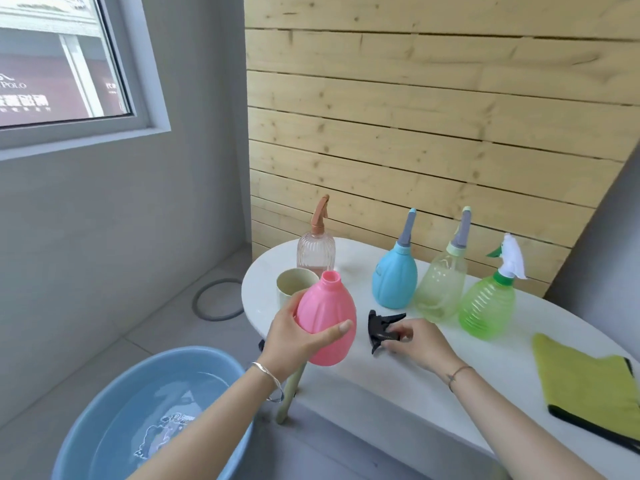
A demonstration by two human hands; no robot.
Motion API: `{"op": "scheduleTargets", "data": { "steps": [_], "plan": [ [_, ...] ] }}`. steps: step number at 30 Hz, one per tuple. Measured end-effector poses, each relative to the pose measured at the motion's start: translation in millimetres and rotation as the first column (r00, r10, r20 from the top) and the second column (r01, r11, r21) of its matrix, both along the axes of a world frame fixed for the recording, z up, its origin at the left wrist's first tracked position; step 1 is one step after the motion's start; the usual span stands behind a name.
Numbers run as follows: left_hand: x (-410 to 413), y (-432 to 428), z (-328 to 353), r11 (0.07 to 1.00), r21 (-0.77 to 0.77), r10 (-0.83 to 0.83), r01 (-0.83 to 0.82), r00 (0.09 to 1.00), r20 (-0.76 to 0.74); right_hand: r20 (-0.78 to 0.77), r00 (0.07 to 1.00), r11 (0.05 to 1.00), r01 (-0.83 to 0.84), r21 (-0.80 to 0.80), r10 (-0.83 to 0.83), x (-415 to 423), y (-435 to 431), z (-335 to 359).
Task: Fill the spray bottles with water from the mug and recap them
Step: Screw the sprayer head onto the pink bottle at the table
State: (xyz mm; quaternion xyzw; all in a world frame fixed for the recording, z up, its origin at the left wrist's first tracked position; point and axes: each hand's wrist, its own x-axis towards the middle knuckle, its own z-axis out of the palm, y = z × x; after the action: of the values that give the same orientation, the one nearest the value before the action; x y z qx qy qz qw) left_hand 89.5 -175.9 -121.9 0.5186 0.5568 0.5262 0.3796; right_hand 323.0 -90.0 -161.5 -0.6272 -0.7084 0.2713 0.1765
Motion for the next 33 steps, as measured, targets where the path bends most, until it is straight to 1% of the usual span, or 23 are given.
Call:
{"op": "scheduleTargets", "data": {
  "steps": [2,3,4,5,6,7,8,10,11,12,13,15,18,21,24,28,33],
  "plan": [
    [11.7,3.3,-2.1,0.999,-0.002,-0.033,0.033,0.999,0.016,-0.037,0.999,0.999,0.015,0.032,-0.014,5.4,-4.5,5.2],
    [16.1,5.3,-4.2,0.999,0.000,-0.047,0.047,0.999,0.023,-0.109,0.993,0.998,0.042,0.049,-0.037,7.6,-5.8,12.1],
    [22.4,8.2,-6.0,0.998,0.001,-0.068,0.068,0.997,0.027,-0.224,0.972,0.995,0.083,0.061,-0.068,12.2,-8.6,22.5],
    [27.6,10.8,-8.4,0.996,-0.003,-0.083,0.084,0.996,0.032,-0.364,0.927,0.990,0.129,0.063,-0.097,16.2,-10.6,34.5],
    [34.0,14.3,-10.5,0.995,-0.006,-0.098,0.098,0.995,0.036,-0.509,0.852,0.982,0.177,0.057,-0.124,21.5,-12.6,48.2],
    [39.9,17.3,-13.0,0.994,-0.007,-0.109,0.110,0.993,0.039,-0.642,0.752,0.975,0.219,0.035,-0.145,26.4,-14.2,62.1],
    [47.2,20.0,-15.2,0.992,-0.005,-0.122,0.122,0.992,0.041,-0.754,0.639,0.972,0.236,0.006,-0.151,32.0,-16.0,76.3],
    [59.8,24.9,-20.2,0.988,-0.005,-0.154,0.154,0.987,0.049,-0.918,0.380,0.982,0.186,-0.045,-0.114,37.3,-21.0,103.6],
    [63.6,26.9,-23.2,0.985,-0.010,-0.169,0.170,0.984,0.052,-0.964,0.251,0.987,0.151,-0.056,-0.093,35.9,-23.1,115.4],
    [69.2,28.6,-25.9,0.982,-0.016,-0.188,0.189,0.981,0.052,-0.986,0.149,0.989,0.133,-0.057,-0.077,35.5,-25.7,124.9],
    [73.0,30.1,-28.5,0.979,-0.022,-0.200,0.202,0.978,0.050,-0.995,0.079,0.992,0.117,-0.055,-0.064,32.5,-28.1,132.2],
    [80.7,31.9,-32.7,0.976,-0.031,-0.212,0.214,0.976,0.054,-1.000,0.018,0.997,0.076,-0.014,-0.016,24.7,-33.3,141.7],
    [87.3,32.1,-37.6,0.977,-0.027,-0.209,0.210,0.977,0.047,-0.997,0.032,0.995,0.062,0.077,0.075,11.0,-38.4,147.1],
    [87.6,33.0,-44.2,0.980,-0.024,-0.197,0.198,0.980,0.014,-0.987,0.084,0.984,0.106,0.142,0.133,2.5,-40.8,152.0],
    [84.3,33.9,-49.0,0.983,-0.025,-0.182,0.183,0.983,0.016,-0.974,0.128,0.971,0.124,0.202,0.186,0.2,-38.6,153.0],
    [82.1,35.1,-52.3,0.983,-0.022,-0.183,0.183,0.983,0.022,-0.937,0.259,0.952,0.134,0.275,0.234,0.6,-34.1,149.5],
    [81.7,36.2,-56.1,0.981,-0.005,-0.194,0.194,0.981,0.008,-0.898,0.365,0.943,0.123,0.308,0.246,0.1,-31.1,140.9]
  ]
}}
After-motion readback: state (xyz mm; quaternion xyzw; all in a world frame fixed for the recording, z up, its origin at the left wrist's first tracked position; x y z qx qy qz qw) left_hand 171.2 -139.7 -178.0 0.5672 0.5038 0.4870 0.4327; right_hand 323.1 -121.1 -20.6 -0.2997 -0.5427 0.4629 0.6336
